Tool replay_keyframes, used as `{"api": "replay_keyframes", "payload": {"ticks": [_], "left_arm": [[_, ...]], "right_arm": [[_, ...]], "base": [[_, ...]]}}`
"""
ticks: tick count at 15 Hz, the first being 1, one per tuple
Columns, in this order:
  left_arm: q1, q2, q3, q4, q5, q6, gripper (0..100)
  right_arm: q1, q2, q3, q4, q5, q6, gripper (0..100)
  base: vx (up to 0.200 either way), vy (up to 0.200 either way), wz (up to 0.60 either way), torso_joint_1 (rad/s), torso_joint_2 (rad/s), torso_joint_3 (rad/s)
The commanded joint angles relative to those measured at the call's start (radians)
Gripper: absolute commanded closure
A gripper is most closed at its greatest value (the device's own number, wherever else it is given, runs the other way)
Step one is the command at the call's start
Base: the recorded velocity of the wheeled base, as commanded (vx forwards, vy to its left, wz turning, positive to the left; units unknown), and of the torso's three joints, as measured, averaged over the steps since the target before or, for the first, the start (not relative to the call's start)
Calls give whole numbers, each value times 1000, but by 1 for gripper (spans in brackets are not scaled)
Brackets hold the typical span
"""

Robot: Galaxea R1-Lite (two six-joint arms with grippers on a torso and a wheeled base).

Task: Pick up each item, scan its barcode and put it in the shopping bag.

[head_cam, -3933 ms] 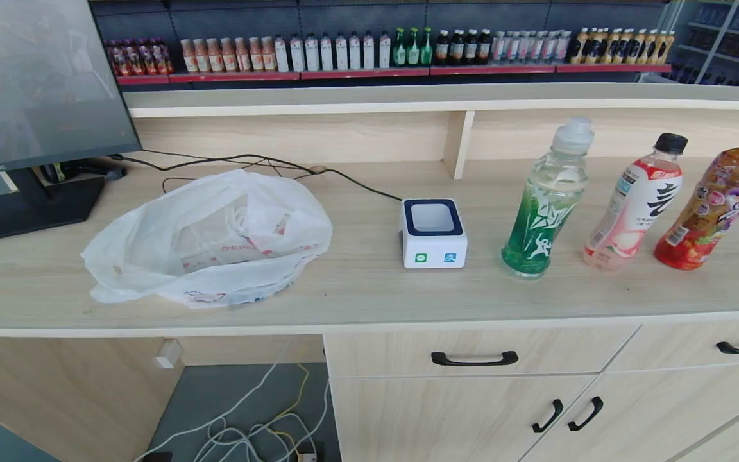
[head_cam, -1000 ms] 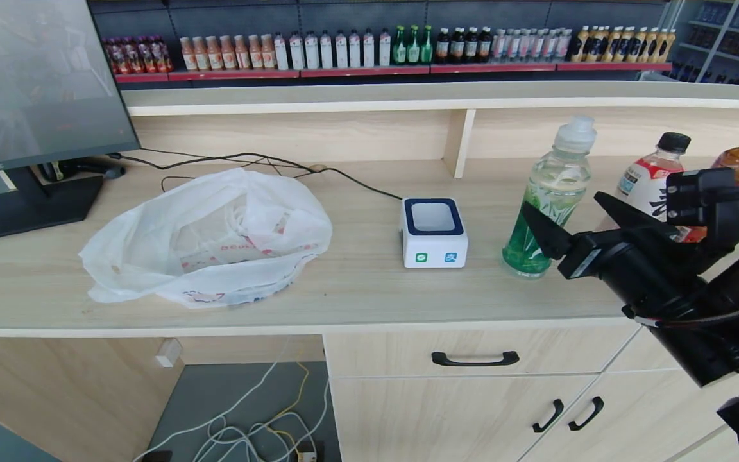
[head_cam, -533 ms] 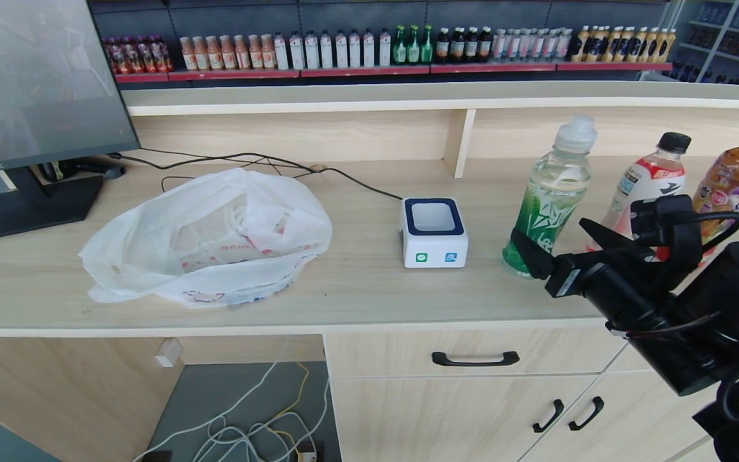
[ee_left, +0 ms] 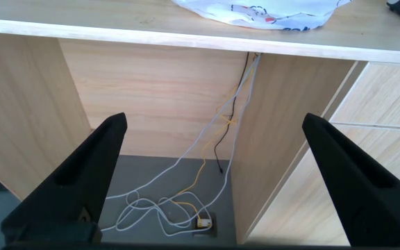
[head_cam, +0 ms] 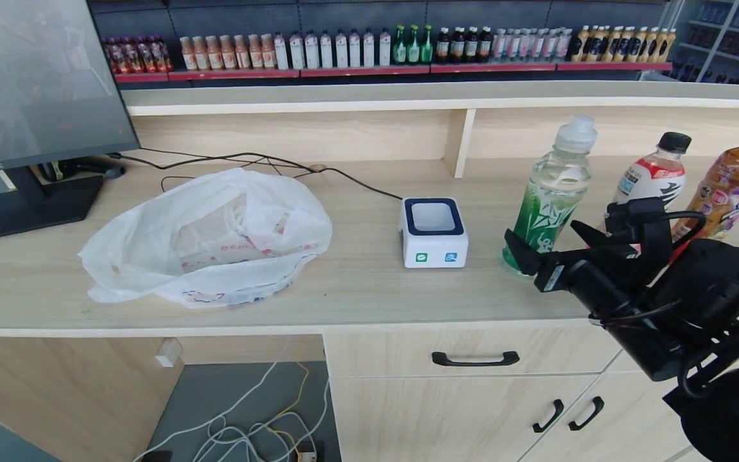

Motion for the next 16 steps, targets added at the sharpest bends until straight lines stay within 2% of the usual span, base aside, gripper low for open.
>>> {"api": "replay_keyframes", "payload": {"ticks": [1,16], "left_arm": [[0,0,0,0,0,-1,0],[0,0,0,0,0,-1,0]], "right_arm": [[-2,43,-49,0,0,-1,0],[-29,111,-199,4,6,-31,0]], "base": [[0,0,0,0,0,0],[0,0,0,0,0,0]]}}
